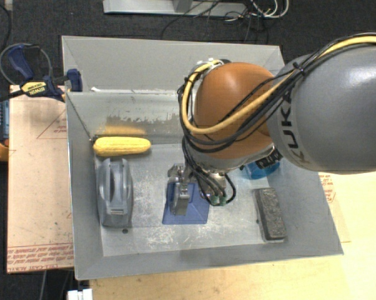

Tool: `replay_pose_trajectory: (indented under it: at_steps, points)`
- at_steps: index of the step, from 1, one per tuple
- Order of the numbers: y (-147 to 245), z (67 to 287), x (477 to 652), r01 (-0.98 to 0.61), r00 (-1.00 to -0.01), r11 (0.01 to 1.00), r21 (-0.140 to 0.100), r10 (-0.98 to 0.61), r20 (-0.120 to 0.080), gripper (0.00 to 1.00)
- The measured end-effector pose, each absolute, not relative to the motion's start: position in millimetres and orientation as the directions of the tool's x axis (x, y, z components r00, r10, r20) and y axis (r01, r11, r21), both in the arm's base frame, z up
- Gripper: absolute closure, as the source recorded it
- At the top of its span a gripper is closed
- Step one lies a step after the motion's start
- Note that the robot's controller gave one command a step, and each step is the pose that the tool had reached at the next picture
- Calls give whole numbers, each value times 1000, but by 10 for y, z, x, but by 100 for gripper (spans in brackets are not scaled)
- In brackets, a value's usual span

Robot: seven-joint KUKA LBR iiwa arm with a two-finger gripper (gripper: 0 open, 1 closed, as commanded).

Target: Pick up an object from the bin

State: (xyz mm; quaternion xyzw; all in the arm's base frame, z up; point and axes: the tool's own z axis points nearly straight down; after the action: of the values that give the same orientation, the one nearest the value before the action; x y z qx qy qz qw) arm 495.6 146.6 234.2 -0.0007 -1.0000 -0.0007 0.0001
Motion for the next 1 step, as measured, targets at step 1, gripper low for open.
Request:
replay_pose_trajectory:
  at_steps: [1]
  points:
    - [1466,2342,4956,1,-1000,1000,1,1,0,0]
